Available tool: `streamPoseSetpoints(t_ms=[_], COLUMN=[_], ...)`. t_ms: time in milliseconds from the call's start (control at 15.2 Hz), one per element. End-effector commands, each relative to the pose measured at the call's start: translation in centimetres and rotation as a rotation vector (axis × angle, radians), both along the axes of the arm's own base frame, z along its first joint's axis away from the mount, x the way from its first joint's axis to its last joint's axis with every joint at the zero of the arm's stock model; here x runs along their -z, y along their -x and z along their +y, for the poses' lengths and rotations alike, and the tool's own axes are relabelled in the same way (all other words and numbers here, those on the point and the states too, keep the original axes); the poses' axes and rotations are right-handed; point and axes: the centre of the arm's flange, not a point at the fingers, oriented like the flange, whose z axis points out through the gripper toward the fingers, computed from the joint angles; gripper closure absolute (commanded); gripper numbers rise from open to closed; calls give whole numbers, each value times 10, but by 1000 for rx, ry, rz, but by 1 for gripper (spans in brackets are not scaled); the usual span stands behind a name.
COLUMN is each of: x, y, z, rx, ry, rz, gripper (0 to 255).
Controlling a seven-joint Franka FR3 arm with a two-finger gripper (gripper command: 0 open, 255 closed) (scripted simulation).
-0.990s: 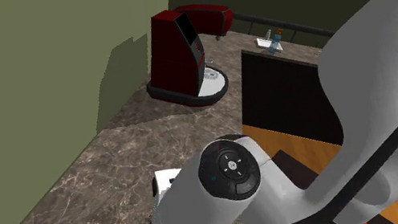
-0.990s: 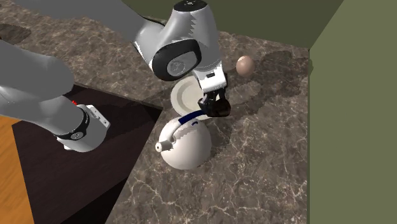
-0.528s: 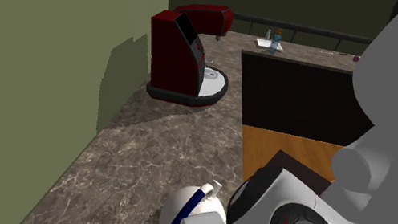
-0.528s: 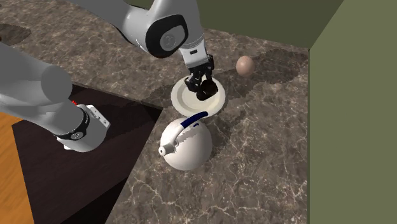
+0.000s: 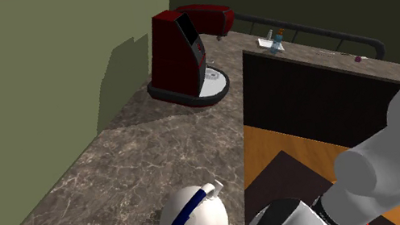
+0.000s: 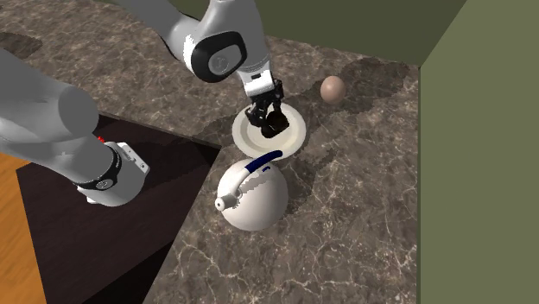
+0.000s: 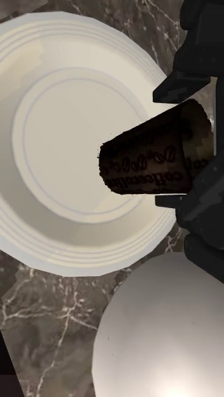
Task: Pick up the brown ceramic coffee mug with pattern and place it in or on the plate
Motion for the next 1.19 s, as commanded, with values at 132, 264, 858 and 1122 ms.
streamPoseSetpoints(t_ms=[132, 264, 858, 1122], x=[21, 31, 45, 45], y=[-1, -1, -1, -1], z=[1, 1, 1, 2], rx=[5, 5, 5, 5], ry=[-4, -4, -4, -4], rz=[1, 1, 1, 1], gripper=[255, 255, 255, 0])
